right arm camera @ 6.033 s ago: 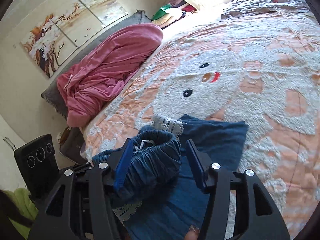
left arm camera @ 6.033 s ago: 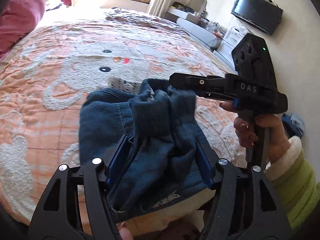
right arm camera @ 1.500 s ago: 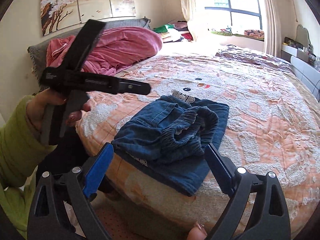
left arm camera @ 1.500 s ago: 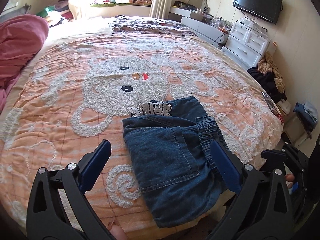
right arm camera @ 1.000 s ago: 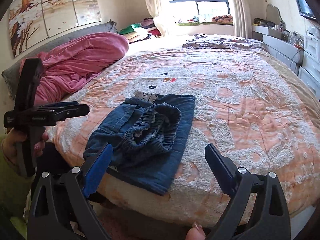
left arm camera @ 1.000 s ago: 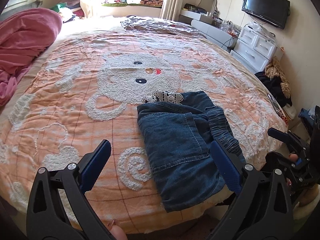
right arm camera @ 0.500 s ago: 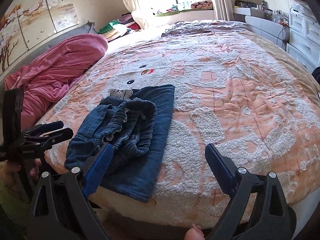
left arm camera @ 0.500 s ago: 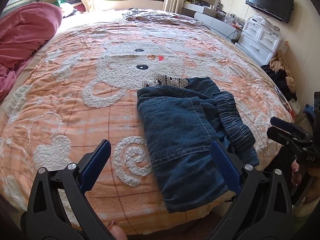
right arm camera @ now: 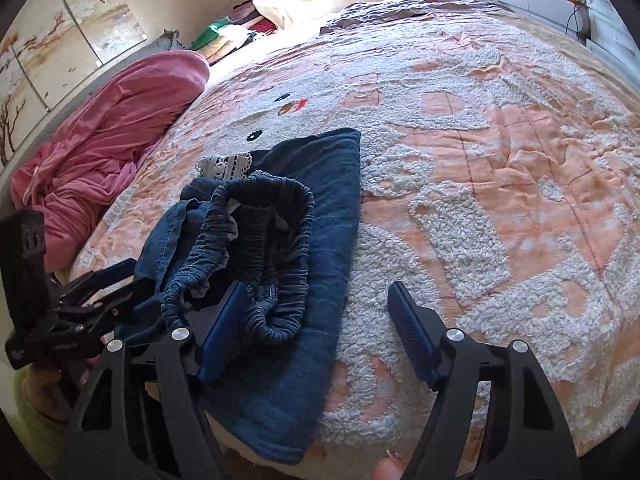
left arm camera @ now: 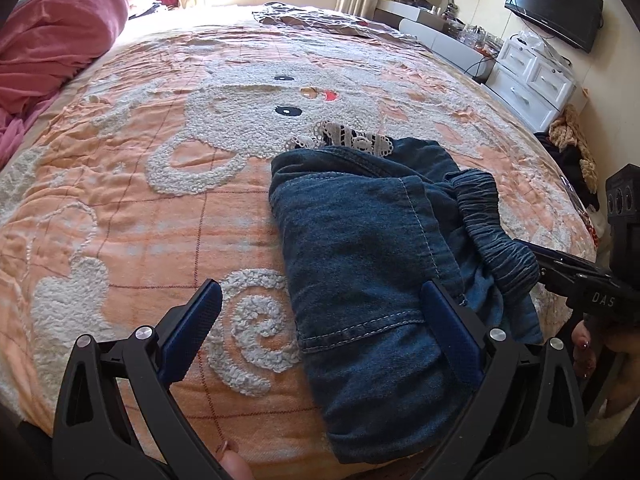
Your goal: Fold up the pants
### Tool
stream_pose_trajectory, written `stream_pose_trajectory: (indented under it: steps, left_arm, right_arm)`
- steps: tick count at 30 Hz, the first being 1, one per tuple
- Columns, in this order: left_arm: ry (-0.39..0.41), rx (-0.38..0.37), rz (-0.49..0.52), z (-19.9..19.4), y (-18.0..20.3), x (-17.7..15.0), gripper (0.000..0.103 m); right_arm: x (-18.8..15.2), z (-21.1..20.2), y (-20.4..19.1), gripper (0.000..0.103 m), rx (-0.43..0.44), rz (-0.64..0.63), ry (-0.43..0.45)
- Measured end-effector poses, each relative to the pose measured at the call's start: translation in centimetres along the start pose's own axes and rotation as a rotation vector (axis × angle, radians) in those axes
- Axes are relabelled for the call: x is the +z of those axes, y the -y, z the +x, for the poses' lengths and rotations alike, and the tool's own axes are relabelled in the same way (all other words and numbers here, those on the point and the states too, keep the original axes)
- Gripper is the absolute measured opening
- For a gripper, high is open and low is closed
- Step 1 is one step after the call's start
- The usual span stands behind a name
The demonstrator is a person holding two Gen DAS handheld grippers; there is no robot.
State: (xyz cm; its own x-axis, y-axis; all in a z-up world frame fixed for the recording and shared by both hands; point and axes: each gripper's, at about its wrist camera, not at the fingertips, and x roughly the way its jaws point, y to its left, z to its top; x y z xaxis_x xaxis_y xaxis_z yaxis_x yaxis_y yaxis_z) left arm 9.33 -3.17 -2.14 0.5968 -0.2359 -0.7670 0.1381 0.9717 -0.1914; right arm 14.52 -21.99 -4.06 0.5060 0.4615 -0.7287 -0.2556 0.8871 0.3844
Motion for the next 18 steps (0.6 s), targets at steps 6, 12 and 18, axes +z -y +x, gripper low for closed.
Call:
stream_pose_trajectory:
  steps: [6,12,18]
  left_arm:
    - [-0.016,-0.065,-0.05,0.9,-0.1,-0.2,0.085]
    - [-0.026,-0.125,-0.055,1.3,0.8,-0.2,0.048]
    - [0.033,-0.092,0.002,-0.2,2.0,0.4,0.022]
  right_arm:
    - [0.2,0.7,0.7,0.068,0.051,0.04,-0.01]
    - [0.4,1.5,1.0,0.037,0.144,0.06,-0.03]
    - [0.3,0.2,-1.2,0.016,0.105,-0.017,0.038]
